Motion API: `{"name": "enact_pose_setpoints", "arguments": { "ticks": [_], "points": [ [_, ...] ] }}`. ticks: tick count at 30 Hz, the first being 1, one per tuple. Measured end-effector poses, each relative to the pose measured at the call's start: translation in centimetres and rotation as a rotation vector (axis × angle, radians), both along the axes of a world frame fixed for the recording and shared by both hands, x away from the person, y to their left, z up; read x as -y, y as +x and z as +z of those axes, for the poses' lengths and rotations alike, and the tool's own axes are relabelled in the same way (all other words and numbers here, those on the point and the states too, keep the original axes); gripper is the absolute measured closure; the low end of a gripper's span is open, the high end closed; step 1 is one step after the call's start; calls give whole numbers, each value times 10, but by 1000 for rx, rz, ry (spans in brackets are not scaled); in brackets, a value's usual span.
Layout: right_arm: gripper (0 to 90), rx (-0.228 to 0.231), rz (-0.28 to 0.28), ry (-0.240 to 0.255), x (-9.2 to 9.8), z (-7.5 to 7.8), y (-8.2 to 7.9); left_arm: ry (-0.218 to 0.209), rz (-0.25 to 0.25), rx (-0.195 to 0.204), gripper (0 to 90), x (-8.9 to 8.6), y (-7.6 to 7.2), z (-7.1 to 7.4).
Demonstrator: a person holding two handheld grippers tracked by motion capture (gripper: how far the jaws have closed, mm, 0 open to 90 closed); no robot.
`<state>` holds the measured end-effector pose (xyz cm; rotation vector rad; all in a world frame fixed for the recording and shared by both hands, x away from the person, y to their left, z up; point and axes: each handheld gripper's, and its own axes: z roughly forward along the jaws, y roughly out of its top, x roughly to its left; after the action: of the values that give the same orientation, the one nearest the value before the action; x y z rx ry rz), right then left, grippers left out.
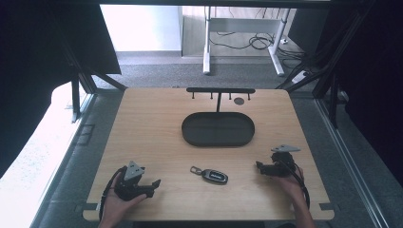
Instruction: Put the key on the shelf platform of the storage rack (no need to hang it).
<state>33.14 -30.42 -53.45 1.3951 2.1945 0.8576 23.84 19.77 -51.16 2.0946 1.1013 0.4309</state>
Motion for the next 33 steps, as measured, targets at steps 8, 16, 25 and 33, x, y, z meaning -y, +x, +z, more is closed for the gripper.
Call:
{"name": "enact_pose_setpoints", "arguments": {
  "ticks": [8,16,25,33],
  "points": [
    [194,48,37,13,4,8,-8,5,-3,0,222,2,-1,0],
    [277,40,104,7,7,13,-17,-3,-4,4,222,1,-2,1],
    [320,36,145,42,0,31,-17,-26,10,24,222,-4,-5,11],
    [370,7,242,-4,-21,47,-17,-41,9,15,221,-3,-5,10]
  ]
}}
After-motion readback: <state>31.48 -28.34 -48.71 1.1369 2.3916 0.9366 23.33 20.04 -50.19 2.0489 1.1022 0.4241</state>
